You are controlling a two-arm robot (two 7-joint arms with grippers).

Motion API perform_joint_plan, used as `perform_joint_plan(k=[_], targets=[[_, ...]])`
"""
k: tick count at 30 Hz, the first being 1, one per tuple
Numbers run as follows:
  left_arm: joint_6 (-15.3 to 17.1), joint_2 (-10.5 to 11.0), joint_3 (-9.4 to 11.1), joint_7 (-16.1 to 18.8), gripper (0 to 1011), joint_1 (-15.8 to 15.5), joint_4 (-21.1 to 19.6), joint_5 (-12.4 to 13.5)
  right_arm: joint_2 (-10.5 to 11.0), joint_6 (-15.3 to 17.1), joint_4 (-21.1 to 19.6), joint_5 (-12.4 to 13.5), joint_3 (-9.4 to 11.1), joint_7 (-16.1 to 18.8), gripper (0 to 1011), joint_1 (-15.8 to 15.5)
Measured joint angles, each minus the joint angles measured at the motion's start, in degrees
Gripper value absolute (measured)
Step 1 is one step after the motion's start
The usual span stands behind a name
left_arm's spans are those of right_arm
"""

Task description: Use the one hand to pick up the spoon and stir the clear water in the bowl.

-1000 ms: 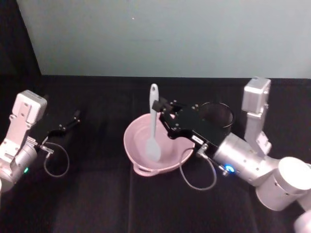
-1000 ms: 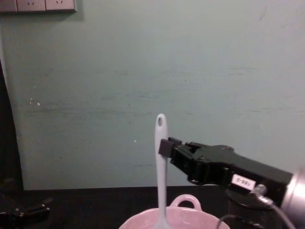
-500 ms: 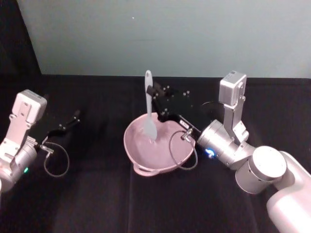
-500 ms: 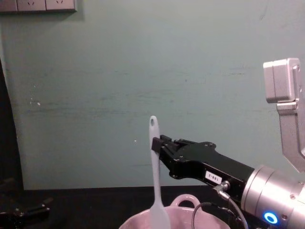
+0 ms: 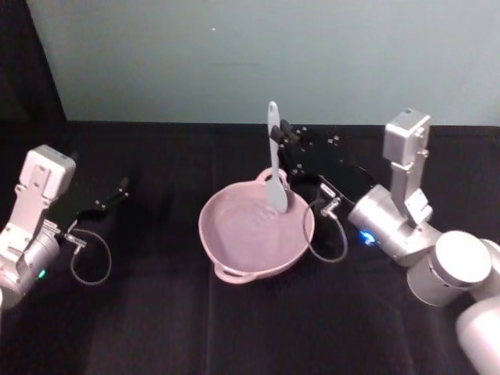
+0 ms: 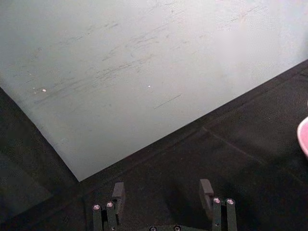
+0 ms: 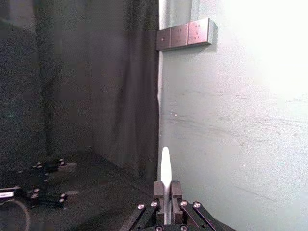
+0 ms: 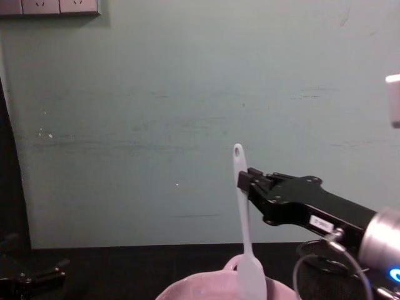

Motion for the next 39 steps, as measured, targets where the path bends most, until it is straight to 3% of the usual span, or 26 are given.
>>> perform_joint_plan(k=[8,18,23,29,39], targets=[[0.0,0.0,0.0,0.0,1011,0.0,0.0,0.0,2.9,2.8,-6.5,2.7,1.0,2.7,108,-4.9],[0.0,0.0,0.0,0.0,1011,0.0,0.0,0.0,3.0,4.6,-10.7,5.0,-0.7,4.3,107,-7.7],[0.0,0.0,0.0,0.0,1011,0.0,0.0,0.0,1.7,4.7,-9.2,4.9,-2.1,4.2,107,-6.6],[0.0,0.0,0.0,0.0,1011,0.0,0.0,0.0,-0.9,3.0,-4.5,3.4,-2.9,3.0,108,-3.7],[0.0,0.0,0.0,0.0,1011,0.0,0.0,0.0,-2.9,-0.5,2.1,0.7,-1.1,0.7,107,0.3]])
